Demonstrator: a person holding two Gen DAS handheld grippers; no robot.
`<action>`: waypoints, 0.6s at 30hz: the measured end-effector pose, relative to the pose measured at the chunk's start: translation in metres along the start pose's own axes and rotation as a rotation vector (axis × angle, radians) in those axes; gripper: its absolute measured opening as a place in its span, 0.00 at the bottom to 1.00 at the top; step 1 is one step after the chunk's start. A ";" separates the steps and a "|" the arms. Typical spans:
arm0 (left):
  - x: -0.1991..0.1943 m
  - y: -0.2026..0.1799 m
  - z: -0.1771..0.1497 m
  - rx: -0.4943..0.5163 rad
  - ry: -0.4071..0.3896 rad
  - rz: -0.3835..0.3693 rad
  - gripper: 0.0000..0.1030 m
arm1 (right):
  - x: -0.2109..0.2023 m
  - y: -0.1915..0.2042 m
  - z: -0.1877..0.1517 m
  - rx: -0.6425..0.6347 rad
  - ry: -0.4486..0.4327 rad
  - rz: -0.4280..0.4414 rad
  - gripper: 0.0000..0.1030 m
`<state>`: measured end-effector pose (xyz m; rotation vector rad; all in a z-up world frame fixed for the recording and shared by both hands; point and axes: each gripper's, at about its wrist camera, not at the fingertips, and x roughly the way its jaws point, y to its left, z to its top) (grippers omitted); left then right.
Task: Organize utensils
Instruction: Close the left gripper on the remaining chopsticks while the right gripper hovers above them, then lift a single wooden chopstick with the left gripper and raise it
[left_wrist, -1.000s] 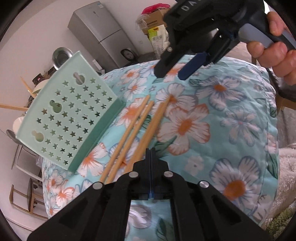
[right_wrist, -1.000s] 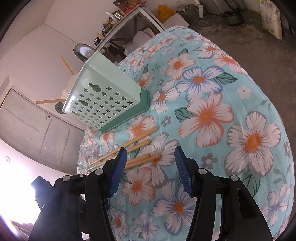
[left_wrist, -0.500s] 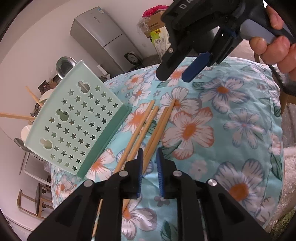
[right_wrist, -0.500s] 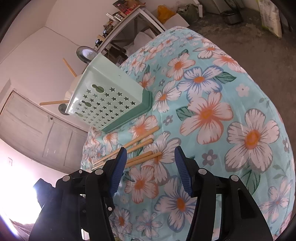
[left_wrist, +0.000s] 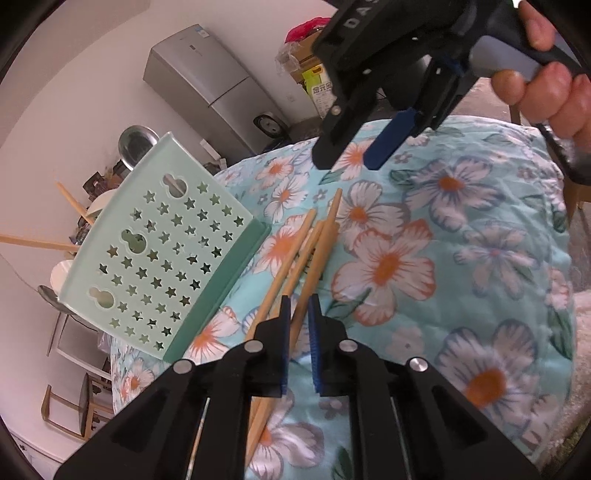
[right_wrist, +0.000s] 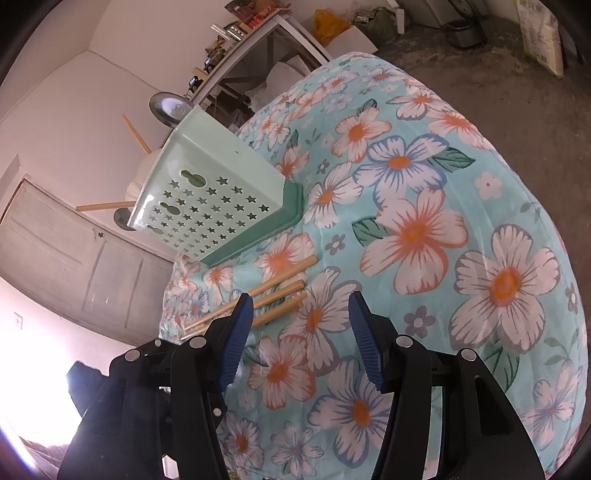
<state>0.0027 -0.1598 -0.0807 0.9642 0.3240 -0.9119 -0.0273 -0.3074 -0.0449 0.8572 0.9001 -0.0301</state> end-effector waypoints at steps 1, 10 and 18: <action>-0.002 -0.001 0.000 0.003 0.005 -0.008 0.08 | -0.001 0.000 0.000 -0.001 -0.002 0.003 0.51; -0.023 -0.012 -0.008 -0.090 0.088 -0.127 0.11 | -0.012 0.000 -0.003 0.003 -0.013 0.021 0.51; -0.012 0.005 0.008 -0.254 0.065 -0.219 0.29 | -0.020 0.001 -0.004 0.014 -0.022 0.043 0.51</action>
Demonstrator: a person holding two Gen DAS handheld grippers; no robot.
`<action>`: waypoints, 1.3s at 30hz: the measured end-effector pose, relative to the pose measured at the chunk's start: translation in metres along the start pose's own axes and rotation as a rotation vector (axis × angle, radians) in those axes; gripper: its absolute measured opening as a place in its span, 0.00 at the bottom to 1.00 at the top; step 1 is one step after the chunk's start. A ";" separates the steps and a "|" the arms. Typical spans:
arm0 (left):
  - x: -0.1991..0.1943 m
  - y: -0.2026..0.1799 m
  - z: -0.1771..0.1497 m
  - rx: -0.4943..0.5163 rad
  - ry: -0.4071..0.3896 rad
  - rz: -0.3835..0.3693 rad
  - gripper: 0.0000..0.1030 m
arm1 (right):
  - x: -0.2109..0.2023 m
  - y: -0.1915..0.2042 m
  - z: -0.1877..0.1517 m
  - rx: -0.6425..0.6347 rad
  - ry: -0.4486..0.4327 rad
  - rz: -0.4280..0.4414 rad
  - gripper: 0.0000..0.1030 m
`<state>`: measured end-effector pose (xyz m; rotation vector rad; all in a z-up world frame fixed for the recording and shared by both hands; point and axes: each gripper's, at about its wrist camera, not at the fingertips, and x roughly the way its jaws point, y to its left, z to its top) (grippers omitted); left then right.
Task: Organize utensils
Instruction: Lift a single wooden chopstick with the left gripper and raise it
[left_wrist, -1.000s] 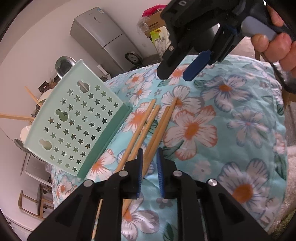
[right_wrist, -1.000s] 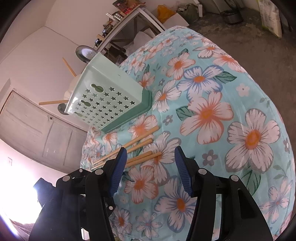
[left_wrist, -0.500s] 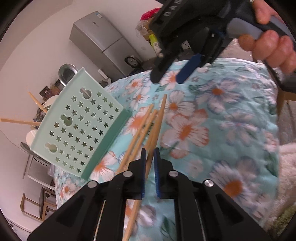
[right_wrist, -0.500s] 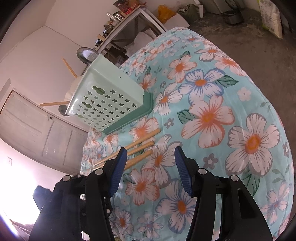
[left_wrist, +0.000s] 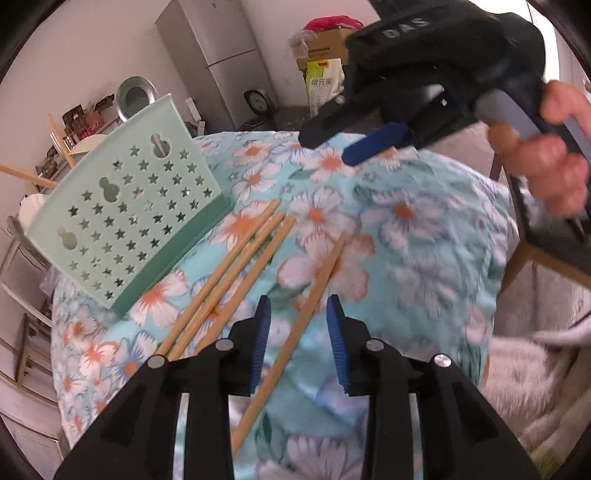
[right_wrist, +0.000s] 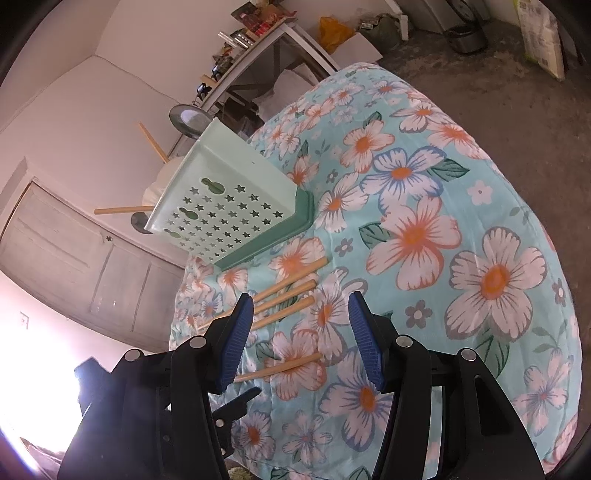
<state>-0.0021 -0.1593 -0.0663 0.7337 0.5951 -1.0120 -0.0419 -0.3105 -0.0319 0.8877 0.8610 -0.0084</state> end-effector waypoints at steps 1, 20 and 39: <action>0.006 0.000 0.004 -0.007 0.003 0.001 0.29 | 0.000 -0.001 0.000 0.009 0.003 0.011 0.51; 0.011 -0.011 -0.006 -0.002 -0.014 -0.008 0.09 | 0.041 -0.028 -0.009 0.359 0.150 0.278 0.50; -0.016 0.035 -0.036 -0.258 -0.079 -0.036 0.09 | 0.081 -0.027 -0.007 0.526 0.113 0.091 0.30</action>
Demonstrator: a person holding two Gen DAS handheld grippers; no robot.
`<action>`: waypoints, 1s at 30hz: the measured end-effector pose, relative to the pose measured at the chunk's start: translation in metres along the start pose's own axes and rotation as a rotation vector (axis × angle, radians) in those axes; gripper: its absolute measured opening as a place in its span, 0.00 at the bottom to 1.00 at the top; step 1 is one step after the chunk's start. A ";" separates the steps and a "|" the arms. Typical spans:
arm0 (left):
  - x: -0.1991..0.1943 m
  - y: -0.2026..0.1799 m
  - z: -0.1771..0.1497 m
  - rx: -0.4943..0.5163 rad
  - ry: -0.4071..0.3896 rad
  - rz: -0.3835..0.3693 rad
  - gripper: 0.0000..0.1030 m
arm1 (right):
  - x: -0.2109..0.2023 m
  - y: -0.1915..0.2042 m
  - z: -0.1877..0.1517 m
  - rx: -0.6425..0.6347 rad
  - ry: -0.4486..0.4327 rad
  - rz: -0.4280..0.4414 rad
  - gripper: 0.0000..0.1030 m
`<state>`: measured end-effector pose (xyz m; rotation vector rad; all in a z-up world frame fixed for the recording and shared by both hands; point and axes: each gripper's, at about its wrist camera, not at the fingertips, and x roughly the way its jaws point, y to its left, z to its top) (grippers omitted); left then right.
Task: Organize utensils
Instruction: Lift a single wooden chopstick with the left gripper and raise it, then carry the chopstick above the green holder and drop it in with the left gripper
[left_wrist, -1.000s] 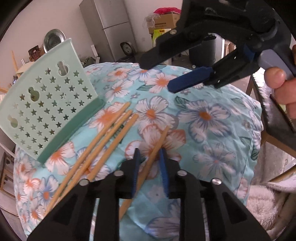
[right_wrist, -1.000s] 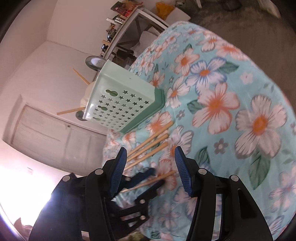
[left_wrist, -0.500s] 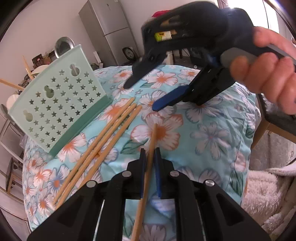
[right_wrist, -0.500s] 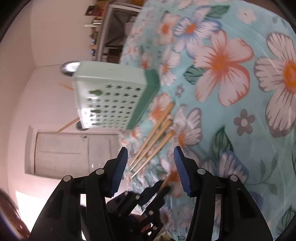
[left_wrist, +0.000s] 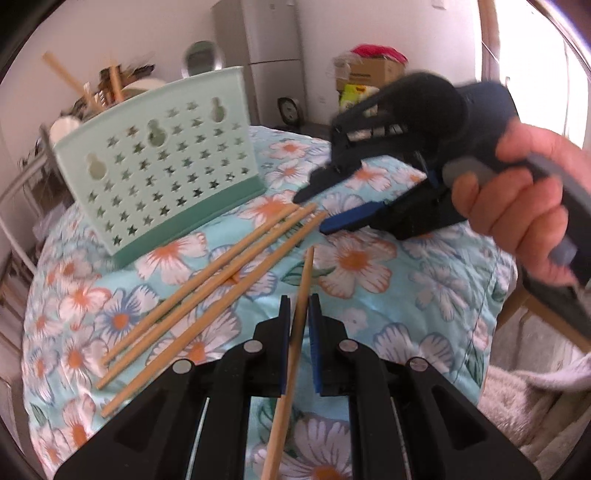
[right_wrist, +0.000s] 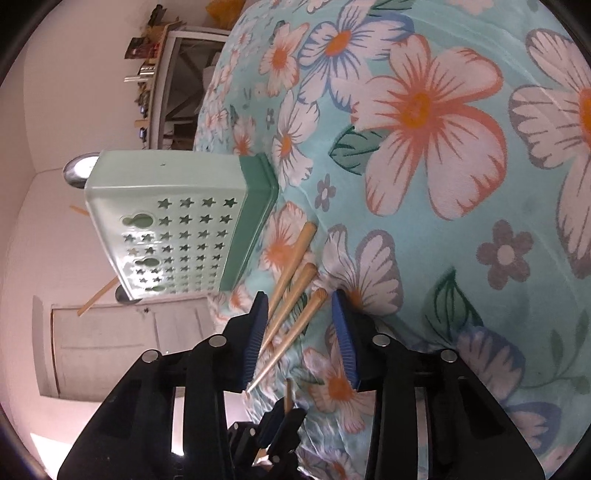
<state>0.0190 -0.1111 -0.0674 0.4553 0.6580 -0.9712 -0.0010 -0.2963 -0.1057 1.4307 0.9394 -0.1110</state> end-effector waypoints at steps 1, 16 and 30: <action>0.000 0.001 0.000 -0.022 -0.003 -0.005 0.09 | 0.001 -0.001 0.000 0.008 -0.010 -0.006 0.26; -0.026 0.090 0.001 -0.520 -0.108 -0.194 0.06 | -0.011 -0.002 -0.010 -0.027 -0.077 0.011 0.09; -0.107 0.130 0.033 -0.610 -0.336 -0.197 0.05 | -0.087 0.126 -0.059 -0.705 -0.344 0.019 0.05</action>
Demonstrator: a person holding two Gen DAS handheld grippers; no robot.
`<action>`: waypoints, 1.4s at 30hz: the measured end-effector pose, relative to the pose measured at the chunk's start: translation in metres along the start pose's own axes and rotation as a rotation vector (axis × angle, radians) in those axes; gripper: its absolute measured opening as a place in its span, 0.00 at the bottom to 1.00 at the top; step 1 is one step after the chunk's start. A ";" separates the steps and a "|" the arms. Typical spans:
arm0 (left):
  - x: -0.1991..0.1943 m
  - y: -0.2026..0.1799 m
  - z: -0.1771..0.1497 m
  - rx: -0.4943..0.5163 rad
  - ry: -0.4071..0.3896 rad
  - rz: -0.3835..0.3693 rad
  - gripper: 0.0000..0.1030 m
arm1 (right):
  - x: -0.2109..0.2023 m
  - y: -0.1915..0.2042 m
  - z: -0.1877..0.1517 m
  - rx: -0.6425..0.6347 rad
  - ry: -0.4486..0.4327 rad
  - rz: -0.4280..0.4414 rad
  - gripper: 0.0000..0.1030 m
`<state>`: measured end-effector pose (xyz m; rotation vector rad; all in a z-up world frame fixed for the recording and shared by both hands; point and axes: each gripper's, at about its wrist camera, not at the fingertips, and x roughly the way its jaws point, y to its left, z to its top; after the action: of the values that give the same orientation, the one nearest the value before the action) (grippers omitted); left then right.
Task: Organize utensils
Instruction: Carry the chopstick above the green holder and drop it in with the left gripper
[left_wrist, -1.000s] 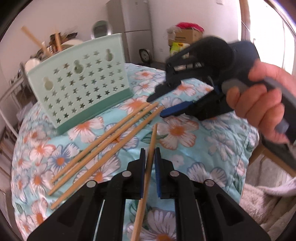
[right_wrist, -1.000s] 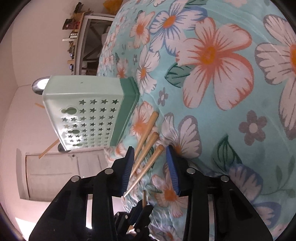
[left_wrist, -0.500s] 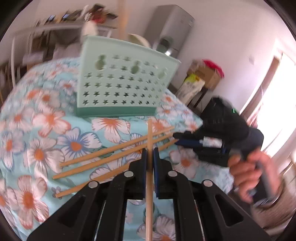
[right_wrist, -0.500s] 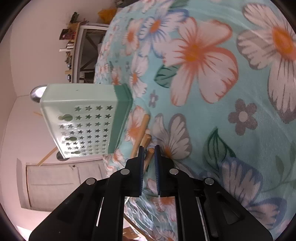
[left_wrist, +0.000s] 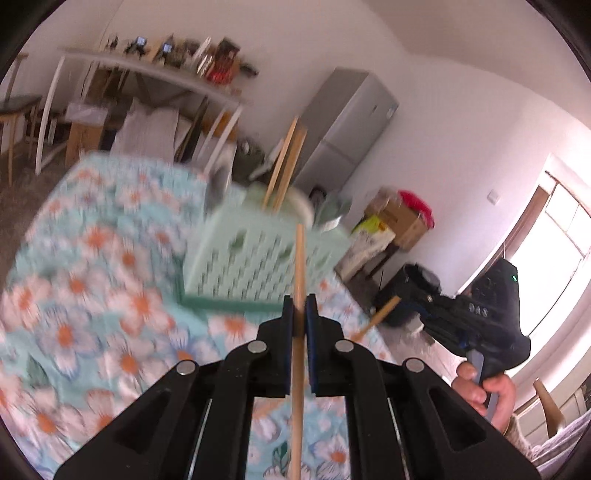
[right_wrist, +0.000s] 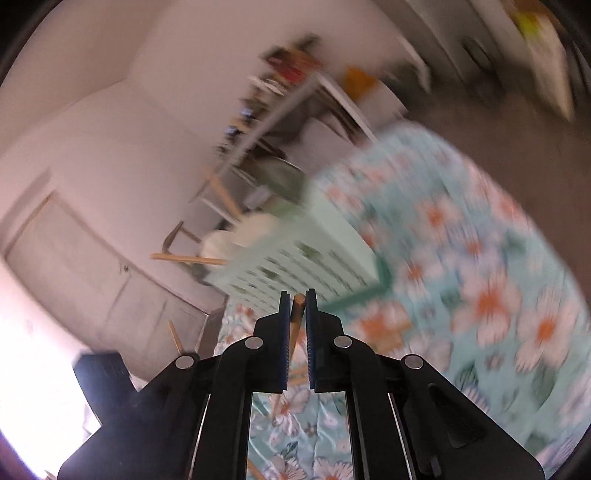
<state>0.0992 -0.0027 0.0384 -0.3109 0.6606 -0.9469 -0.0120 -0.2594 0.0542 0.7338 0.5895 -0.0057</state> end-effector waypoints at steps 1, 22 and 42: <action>-0.005 -0.003 0.006 0.008 -0.020 -0.004 0.05 | -0.007 0.010 0.003 -0.052 -0.021 0.007 0.04; -0.021 -0.063 0.162 0.152 -0.572 0.043 0.05 | -0.060 0.045 0.022 -0.281 -0.185 0.128 0.04; 0.079 -0.032 0.139 0.151 -0.475 0.259 0.23 | -0.071 0.033 0.030 -0.282 -0.195 0.151 0.04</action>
<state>0.2004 -0.0914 0.1310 -0.2943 0.1850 -0.6370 -0.0497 -0.2676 0.1293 0.4951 0.3387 0.1415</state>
